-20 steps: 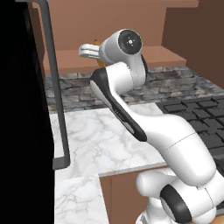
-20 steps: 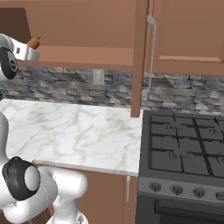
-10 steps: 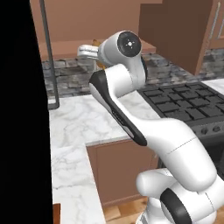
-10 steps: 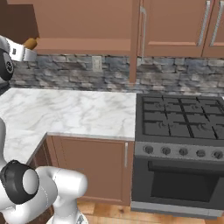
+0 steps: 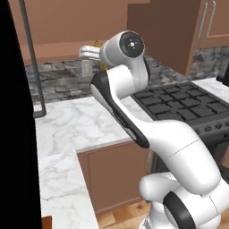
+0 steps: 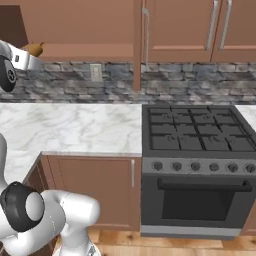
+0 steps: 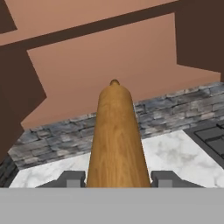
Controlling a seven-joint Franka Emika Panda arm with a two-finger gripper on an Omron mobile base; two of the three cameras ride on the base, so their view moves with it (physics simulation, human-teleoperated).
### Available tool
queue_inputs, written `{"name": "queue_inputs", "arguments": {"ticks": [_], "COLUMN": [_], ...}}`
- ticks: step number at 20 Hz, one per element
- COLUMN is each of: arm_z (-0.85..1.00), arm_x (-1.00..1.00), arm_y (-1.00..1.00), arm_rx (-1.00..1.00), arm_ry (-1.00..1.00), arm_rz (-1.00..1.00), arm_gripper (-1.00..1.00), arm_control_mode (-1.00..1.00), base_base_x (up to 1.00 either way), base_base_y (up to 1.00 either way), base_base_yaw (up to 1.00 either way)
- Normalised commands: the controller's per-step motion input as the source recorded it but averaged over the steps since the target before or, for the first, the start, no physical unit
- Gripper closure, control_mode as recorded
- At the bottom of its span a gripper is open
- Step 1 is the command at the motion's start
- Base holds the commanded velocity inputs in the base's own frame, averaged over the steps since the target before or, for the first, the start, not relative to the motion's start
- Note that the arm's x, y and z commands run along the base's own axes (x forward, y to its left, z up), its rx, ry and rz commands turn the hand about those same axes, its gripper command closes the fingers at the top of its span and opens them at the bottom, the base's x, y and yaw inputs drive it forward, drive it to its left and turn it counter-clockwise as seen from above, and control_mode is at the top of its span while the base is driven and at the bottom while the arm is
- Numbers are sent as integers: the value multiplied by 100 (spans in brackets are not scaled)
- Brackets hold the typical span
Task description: Open the cabinet, retrieve the rolling pin, and place it next to the meat on the cutting board to prepare for tenderizing.
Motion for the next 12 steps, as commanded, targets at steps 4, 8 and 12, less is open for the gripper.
{"name": "queue_inputs", "arguments": {"ticks": [4,8,12], "arm_z": [0,0,0], "arm_x": [0,0,0], "arm_y": [0,0,0], "arm_rx": [0,0,0], "arm_ry": [0,0,0], "arm_rz": [0,0,0], "arm_gripper": [100,100,100], "arm_control_mode": [100,100,100], "base_base_x": [-57,-67,-62], "base_base_y": [-5,0,0], "base_base_yaw": [-26,-21,-8]}}
